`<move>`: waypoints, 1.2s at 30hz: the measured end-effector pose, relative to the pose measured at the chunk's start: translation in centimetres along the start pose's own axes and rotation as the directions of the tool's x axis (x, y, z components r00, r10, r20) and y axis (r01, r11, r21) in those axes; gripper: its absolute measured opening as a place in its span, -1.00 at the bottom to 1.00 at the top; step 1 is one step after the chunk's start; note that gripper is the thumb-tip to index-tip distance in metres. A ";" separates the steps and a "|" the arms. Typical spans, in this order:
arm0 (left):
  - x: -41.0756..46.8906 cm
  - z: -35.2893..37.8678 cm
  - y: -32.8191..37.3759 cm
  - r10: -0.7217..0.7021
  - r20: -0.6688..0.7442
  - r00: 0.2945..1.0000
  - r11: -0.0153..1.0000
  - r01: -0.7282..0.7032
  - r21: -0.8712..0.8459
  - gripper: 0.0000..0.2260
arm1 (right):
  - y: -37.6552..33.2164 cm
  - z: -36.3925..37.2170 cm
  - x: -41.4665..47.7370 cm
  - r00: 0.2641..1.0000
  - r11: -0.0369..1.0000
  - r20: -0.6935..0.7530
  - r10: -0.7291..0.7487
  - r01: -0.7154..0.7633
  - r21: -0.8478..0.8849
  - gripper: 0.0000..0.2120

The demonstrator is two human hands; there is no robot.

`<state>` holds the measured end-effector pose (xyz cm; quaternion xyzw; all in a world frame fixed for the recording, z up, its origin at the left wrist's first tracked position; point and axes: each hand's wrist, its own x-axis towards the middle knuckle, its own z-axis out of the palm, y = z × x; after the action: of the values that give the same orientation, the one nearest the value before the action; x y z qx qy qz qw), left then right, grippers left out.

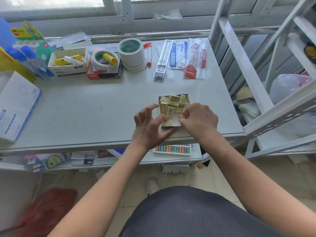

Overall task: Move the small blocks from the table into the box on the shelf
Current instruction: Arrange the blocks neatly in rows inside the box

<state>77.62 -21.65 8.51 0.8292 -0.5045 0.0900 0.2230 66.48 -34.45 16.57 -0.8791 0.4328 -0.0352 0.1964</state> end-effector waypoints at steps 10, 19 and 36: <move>0.0 -0.4 0.1 -0.037 0.042 0.998 0.999 0.039 -0.036 -0.58 | 1.9 -1.1 0.6 0.951 0.906 0.282 -0.128 -0.003 0.423 -0.86; 0.0 -0.6 0.2 -0.049 0.047 0.998 0.997 0.052 -0.064 -0.53 | 1.2 -1.2 -0.8 0.990 0.982 0.129 -0.055 0.031 0.185 -0.81; 0.4 -1.4 0.5 0.042 0.075 0.996 0.992 -0.033 -0.119 -0.59 | 1.7 -0.9 -0.1 0.958 0.921 0.227 -0.173 0.075 0.383 -0.77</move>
<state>77.49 -21.53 10.03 0.8079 -0.5326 0.0322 0.2500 64.90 -35.56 16.75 -0.8491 0.3323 -0.0145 0.4105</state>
